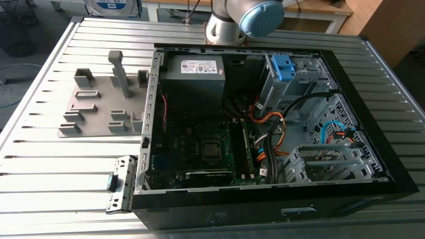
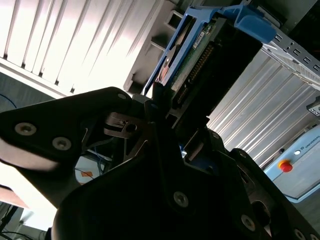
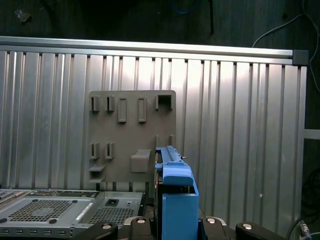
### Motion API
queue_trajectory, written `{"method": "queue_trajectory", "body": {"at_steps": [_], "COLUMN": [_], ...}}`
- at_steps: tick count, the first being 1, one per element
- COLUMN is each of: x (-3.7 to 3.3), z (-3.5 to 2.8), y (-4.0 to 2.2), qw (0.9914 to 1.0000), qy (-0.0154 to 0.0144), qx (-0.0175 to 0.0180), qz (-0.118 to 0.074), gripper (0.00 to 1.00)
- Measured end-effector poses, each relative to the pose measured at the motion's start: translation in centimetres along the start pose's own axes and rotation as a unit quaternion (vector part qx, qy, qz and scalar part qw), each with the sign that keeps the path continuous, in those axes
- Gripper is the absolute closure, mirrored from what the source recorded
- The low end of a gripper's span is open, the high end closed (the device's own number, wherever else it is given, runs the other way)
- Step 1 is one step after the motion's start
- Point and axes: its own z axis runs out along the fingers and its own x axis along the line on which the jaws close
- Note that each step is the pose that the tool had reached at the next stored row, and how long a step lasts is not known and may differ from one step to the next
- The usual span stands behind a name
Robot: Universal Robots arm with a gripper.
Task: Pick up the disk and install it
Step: 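Pick up the disk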
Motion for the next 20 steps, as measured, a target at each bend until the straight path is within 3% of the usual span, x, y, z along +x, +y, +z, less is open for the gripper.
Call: {"method": "queue_trajectory", "body": {"at_steps": [20], "x": [0.05], "z": [0.0], "y": [-1.61], "qw": [1.0], "qy": [0.0], "qx": [0.0], "qz": [0.0], "gripper": [0.64]}}
